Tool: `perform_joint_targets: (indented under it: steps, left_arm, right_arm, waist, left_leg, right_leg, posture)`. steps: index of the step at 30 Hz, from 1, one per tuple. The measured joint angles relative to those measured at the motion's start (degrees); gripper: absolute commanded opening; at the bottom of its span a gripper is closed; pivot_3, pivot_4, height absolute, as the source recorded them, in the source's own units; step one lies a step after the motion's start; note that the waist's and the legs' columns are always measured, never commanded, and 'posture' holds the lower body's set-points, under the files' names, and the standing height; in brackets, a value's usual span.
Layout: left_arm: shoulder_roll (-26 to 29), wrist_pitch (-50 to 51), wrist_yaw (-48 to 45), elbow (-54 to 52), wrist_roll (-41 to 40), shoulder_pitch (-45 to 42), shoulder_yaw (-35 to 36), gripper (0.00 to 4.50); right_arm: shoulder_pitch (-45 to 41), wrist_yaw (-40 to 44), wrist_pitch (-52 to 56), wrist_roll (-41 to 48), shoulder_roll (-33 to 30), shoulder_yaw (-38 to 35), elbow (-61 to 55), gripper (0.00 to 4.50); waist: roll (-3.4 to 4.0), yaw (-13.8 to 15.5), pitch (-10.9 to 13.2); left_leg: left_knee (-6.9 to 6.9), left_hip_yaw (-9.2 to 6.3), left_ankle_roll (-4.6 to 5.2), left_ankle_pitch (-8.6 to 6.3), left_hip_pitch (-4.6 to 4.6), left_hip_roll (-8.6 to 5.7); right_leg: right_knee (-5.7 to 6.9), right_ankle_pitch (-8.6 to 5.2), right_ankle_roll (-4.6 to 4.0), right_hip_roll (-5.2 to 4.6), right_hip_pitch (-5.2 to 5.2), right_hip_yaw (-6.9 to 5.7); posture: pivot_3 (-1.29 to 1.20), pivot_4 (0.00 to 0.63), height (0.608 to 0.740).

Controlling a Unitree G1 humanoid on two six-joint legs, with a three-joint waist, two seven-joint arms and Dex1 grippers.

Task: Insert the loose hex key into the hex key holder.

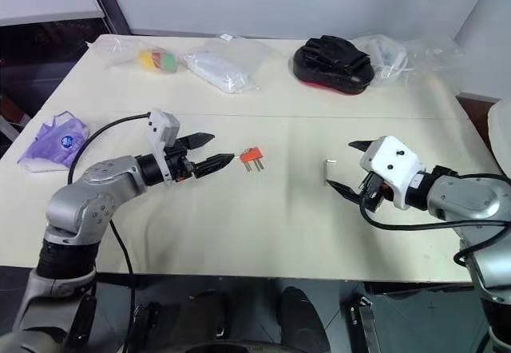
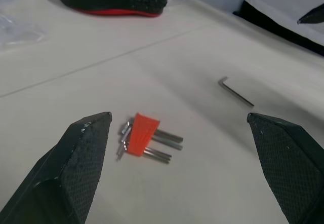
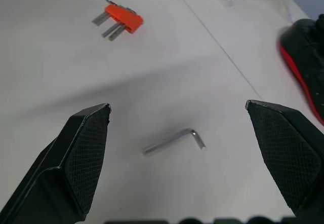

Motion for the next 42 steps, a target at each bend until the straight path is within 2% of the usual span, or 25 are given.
perform_joint_targets:
  steps: [17,27,31,34,36,39,42]
  left_arm:
    - [-0.1,-0.2,1.2,-0.4,0.1,0.6,-0.2,4.47]
    - [-0.6,-2.5,2.4,-0.3,1.5,1.0,-0.2,4.47]
    - [-4.7,-15.5,3.8,4.7,9.2,1.9,-3.0,4.47]
    - [-10.2,-29.1,7.1,13.8,15.9,3.3,-4.4,4.47]
    - [-11.6,-37.2,9.6,20.6,20.3,3.2,-5.0,4.47]
    - [-13.0,-45.1,13.5,27.8,24.2,2.2,-4.1,4.47]
    - [-13.7,-48.2,15.0,30.5,25.1,1.7,-3.2,4.47]
  right_arm:
    - [-0.4,-1.8,0.1,0.3,0.8,1.0,-0.7,4.5]
    - [-3.5,-2.7,-0.6,-0.1,2.0,3.7,-0.1,4.5]
    - [-9.0,-3.3,-4.1,-4.4,5.0,11.0,4.9,4.5]
    - [-14.6,-3.2,-8.2,-8.9,8.8,18.4,10.9,4.5]
    - [-19.0,-2.7,-11.6,-11.9,11.7,23.0,16.9,4.5]
    - [-25.6,-2.2,-18.0,-16.6,16.0,28.0,28.6,4.5]
    - [-31.0,-2.2,-23.7,-19.0,20.5,30.1,39.6,4.5]
  waist:
    - [-0.03,0.0,0.0]
    - [-0.03,0.0,0.0]
    - [-0.01,0.0,0.0]
    - [-0.01,-0.1,0.0]
    - [-0.01,-0.1,0.0]
    - [-0.01,0.0,0.0]
    - [-0.01,0.1,0.0]
  left_leg:
    - [0.02,0.0,0.0,0.0,-0.11,0.0]
    - [0.03,-0.01,0.0,0.0,-0.25,0.0]
    - [0.06,0.02,0.0,0.0,-0.22,-0.01]
    - [0.07,0.04,0.0,0.0,-0.24,-0.01]
    - [0.08,0.03,0.0,0.01,-0.33,0.0]
    - [0.08,0.05,0.0,0.01,-0.46,0.0]
    - [0.1,0.06,0.0,0.0,-0.54,0.0]
  right_leg:
    - [0.0,0.0,0.0,0.0,-0.1,0.0]
    - [-0.01,0.01,0.01,0.0,-0.23,-0.01]
    - [-0.01,0.03,0.01,-0.02,-0.2,0.0]
    - [-0.01,0.06,0.01,-0.02,-0.26,0.0]
    - [0.0,0.11,0.03,-0.01,-0.37,-0.01]
    - [0.0,0.18,0.09,-0.07,-0.48,-0.03]
    - [0.0,0.22,0.14,-0.15,-0.56,-0.04]
  posture:
    - [0.0,0.15,0.74]
    - [0.0,0.15,0.74]
    - [0.0,0.15,0.74]
    - [0.0,0.15,0.74]
    - [0.0,0.15,0.74]
    - [0.0,0.15,0.74]
    - [0.0,0.15,0.74]
